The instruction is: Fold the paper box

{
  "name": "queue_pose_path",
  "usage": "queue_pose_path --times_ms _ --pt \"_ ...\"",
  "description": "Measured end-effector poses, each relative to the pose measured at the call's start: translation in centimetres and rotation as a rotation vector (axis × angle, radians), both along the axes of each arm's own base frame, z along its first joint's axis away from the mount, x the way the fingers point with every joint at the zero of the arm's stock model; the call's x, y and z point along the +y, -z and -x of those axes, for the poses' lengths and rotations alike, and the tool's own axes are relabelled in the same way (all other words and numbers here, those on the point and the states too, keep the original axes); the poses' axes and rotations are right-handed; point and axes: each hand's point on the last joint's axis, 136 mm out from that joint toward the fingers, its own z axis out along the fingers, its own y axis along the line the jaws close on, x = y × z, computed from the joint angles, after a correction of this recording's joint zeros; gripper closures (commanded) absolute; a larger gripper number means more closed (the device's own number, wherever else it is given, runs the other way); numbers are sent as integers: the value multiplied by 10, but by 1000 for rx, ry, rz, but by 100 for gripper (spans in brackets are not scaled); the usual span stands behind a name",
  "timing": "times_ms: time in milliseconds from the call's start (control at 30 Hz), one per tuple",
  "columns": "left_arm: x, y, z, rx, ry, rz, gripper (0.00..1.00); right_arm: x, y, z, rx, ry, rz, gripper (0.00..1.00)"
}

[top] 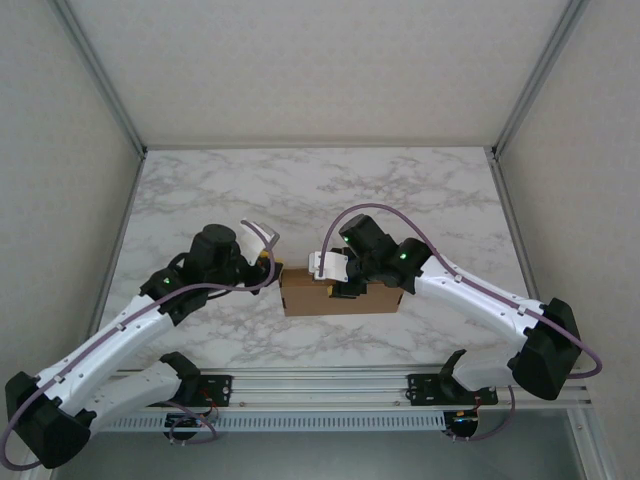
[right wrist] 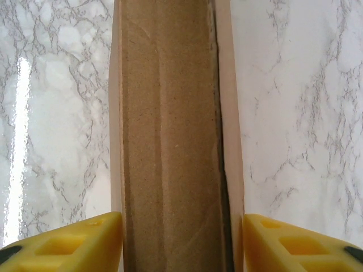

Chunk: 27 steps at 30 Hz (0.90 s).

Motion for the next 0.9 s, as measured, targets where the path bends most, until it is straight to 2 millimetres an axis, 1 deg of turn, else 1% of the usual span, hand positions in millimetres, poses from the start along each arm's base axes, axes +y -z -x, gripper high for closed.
queue_pose_path --times_ms 100,200,300,433,633,900 --pt "-2 1 3 20 11 12 58 0 0 0 -1 0 -2 44" --pt "-3 -2 5 21 17 24 54 0 0 0 -1 0 -2 44" --pt "-2 -6 7 11 20 32 53 0 0 0 -3 0 -3 44" --pt "0 -12 10 -15 34 23 54 0 0 0 1 -1 -1 36" --pt "2 -17 12 -59 52 8 57 2 1 2 45 -24 27 28" --pt "8 -22 11 -106 38 -10 57 8 3 -7 120 -18 44 29"
